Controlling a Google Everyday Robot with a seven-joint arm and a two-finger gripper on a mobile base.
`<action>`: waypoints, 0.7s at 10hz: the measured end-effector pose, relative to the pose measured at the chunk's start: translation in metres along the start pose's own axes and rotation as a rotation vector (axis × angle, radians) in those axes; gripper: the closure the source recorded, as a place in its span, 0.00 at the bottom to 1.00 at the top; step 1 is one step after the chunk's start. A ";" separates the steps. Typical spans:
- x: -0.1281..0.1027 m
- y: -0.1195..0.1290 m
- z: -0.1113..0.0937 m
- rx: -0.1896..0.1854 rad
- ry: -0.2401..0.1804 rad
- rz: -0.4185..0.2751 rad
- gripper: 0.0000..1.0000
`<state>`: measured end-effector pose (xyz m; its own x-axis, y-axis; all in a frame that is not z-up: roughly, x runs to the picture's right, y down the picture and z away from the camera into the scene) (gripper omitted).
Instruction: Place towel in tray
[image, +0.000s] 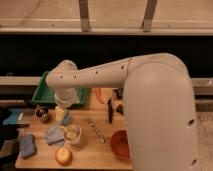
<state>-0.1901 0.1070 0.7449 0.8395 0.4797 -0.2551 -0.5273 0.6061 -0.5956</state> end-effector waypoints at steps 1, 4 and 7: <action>-0.006 0.003 0.005 0.005 0.016 -0.021 0.20; -0.007 0.004 0.006 0.009 0.026 -0.029 0.20; -0.009 0.007 0.010 -0.004 0.025 -0.037 0.20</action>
<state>-0.2028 0.1138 0.7508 0.8616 0.4406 -0.2518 -0.4951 0.6205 -0.6082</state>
